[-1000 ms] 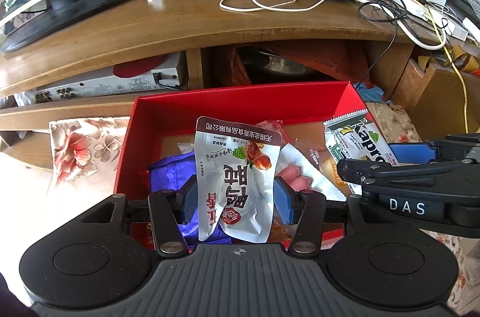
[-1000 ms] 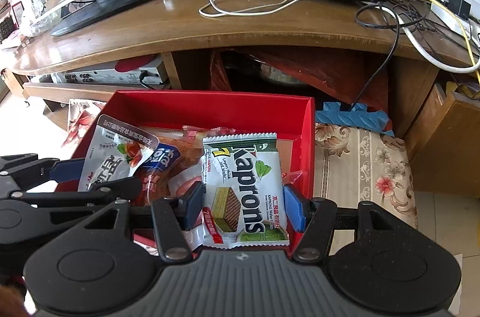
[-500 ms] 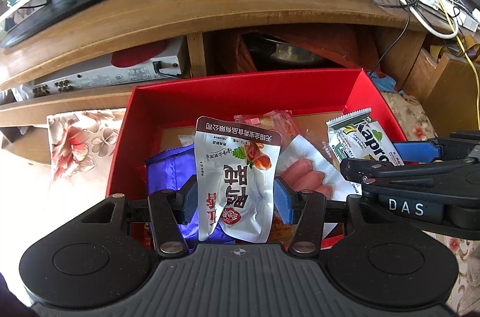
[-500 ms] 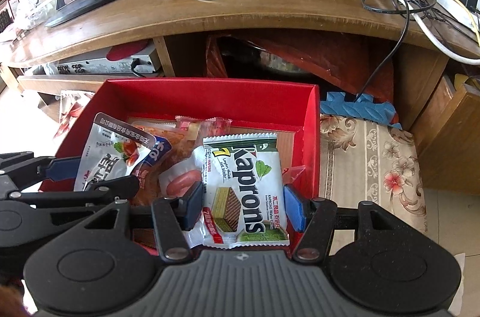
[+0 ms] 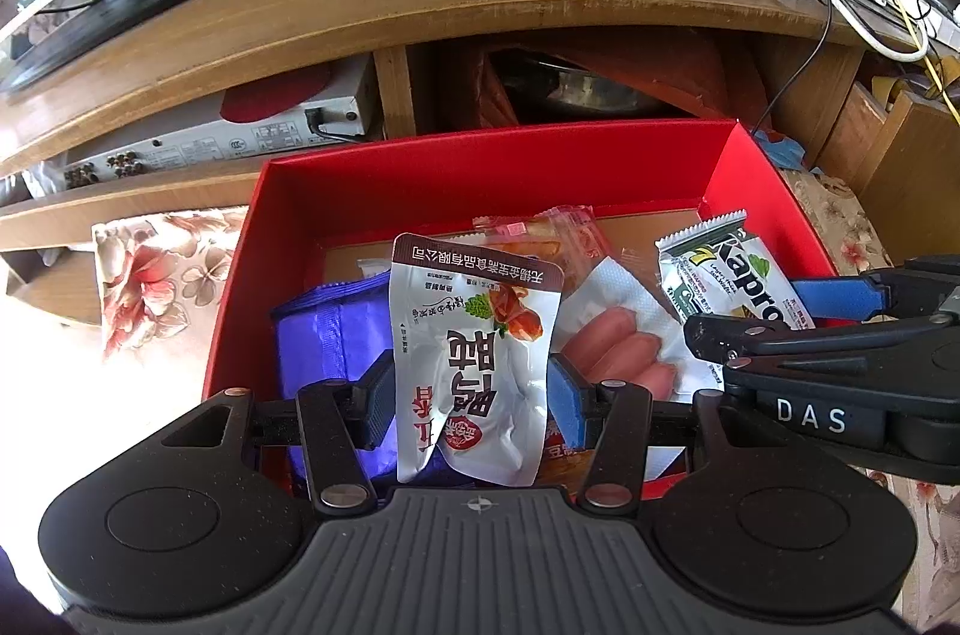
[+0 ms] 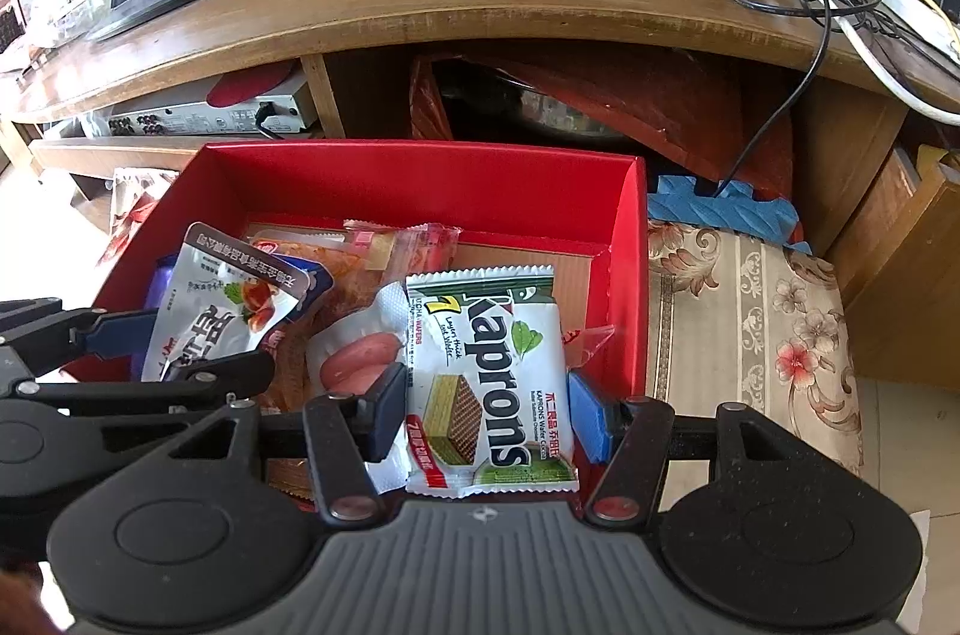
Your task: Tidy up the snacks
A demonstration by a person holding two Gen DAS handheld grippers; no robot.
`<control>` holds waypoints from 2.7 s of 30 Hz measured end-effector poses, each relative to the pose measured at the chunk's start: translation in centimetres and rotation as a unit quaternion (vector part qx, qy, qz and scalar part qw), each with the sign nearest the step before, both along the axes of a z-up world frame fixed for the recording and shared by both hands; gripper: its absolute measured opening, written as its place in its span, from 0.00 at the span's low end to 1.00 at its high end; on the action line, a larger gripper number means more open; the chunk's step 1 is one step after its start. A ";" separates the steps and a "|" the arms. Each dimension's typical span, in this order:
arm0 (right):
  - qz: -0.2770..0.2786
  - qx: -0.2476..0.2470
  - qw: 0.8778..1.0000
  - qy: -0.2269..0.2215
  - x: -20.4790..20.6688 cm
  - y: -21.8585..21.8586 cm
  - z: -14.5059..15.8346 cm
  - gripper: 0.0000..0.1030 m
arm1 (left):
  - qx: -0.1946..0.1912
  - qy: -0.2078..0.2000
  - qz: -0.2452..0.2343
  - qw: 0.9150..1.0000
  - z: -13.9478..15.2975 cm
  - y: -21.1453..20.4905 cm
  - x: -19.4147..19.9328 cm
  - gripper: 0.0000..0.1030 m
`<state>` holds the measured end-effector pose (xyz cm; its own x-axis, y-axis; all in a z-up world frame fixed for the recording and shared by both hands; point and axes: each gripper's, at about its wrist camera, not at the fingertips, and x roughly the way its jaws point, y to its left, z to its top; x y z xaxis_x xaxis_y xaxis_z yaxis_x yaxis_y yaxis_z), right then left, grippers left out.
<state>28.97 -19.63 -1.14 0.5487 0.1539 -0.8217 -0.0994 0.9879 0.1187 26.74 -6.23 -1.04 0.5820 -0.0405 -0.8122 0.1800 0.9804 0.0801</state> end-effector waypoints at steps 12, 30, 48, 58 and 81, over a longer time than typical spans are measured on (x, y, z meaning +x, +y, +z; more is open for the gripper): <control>0.002 -0.014 1.000 -0.003 -0.1 0.3 -0.1 0.54 | 0.006 -0.001 0.000 1.000 -0.3 -0.1 -0.2 0.57; 0.001 -0.024 1.000 -0.001 -0.5 0.5 0.6 0.56 | 0.003 -0.001 0.002 1.000 0.1 0.3 -0.9 0.62; -0.003 -0.027 0.999 -0.038 -2.7 0.2 4.1 0.61 | -0.014 -0.031 0.003 0.999 2.4 1.1 -3.4 0.71; -0.008 -0.013 0.999 -0.048 -5.2 -0.1 5.6 0.65 | -0.031 -0.057 0.024 0.998 4.0 2.2 -5.4 0.83; -0.017 0.017 0.999 -0.028 -13.8 -0.6 5.5 0.66 | -0.057 -0.055 0.050 0.996 3.2 3.8 -12.8 1.00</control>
<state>15.12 -20.19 4.41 0.5986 0.1618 -0.7845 -0.0730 0.9863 0.1477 13.89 -2.43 2.12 0.6730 -0.0667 -0.7367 0.0783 0.9968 -0.0187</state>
